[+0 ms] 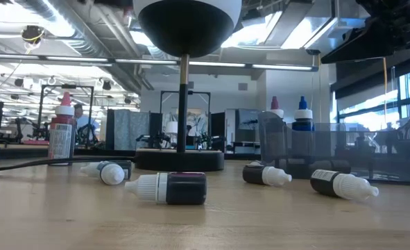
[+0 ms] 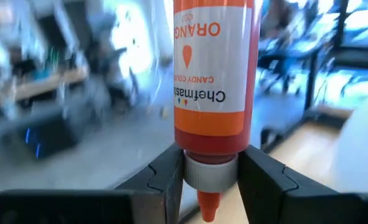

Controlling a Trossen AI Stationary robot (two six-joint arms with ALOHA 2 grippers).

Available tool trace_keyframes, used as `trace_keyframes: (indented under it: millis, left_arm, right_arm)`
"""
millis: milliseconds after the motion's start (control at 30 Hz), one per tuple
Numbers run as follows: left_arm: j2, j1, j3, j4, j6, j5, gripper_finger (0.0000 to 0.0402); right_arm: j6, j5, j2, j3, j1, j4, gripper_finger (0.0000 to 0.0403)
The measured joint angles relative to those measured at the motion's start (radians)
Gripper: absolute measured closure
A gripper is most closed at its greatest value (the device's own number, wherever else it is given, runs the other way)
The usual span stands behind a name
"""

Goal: Pick & Place food coloring
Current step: Put the top large orange food coloring bottle into the black container

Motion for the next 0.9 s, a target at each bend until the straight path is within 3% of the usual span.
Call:
trace_keyframes:
  millis: [100, 300, 567, 767, 900]
  left_arm:
    - [0.001, -0.066, 0.0, 0.165, 0.229, -0.036, 0.0283]
    - [0.041, -0.188, 0.0, 0.393, 0.627, 0.003, 0.0282]
    - [0.196, -0.322, 0.0, 0.615, 1.072, 0.007, 0.0282]
    - [0.309, -0.457, 0.0, 0.92, 1.436, -0.033, 0.0282]
    - [0.357, -0.532, 0.0, 0.966, 1.642, -0.037, 0.028]
  right_arm:
    - [0.022, 0.0, 0.0, 0.0, 0.0, 0.0, 0.0251]
    - [0.023, 0.006, 0.0, 0.0, 0.0, 0.0, 0.0251]
    - [0.021, 0.008, 0.0, 0.0, 0.0, 0.0, 0.0251]
    - [0.023, 0.008, 0.0, 0.0, 0.0, 0.0, 0.0251]
    - [0.023, 0.008, 0.0, 0.0, 0.0, 0.0, 0.0251]
